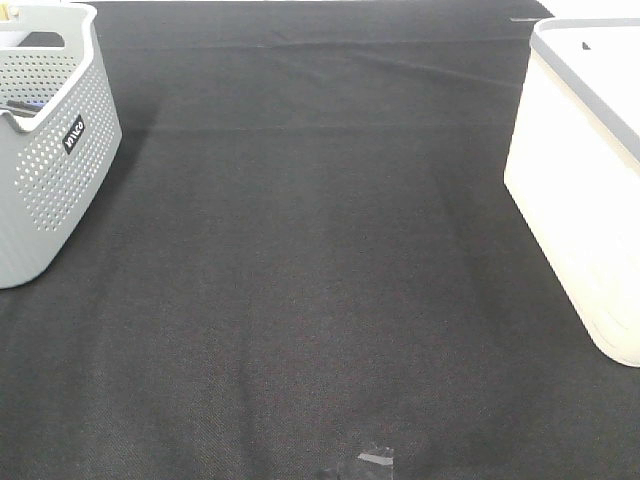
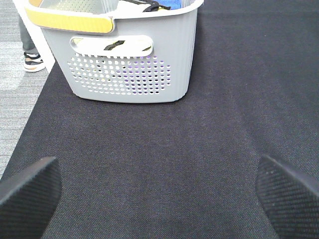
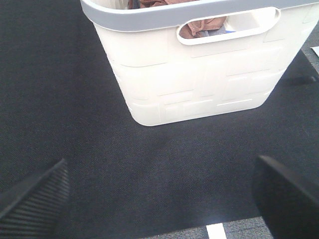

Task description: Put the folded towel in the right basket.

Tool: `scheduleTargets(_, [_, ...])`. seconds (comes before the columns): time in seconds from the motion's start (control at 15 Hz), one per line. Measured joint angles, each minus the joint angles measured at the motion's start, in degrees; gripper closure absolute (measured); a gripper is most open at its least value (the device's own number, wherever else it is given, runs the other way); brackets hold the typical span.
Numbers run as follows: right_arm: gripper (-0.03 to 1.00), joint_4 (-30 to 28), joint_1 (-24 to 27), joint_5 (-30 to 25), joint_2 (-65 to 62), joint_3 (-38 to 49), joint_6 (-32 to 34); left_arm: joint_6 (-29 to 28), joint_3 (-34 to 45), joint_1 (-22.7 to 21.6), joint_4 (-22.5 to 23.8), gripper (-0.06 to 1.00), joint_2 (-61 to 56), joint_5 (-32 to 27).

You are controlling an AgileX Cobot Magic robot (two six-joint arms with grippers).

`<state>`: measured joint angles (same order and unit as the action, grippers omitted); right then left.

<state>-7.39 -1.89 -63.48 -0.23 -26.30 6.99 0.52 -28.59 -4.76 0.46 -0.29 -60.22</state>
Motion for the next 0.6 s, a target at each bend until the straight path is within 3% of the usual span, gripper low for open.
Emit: scheduleTargets(0.6, [0.02, 5.50, 0.00, 0.00, 0.00, 0.00, -4.87, 0.00, 0.00, 0.00, 0.00, -0.04, 0.00, 0.00])
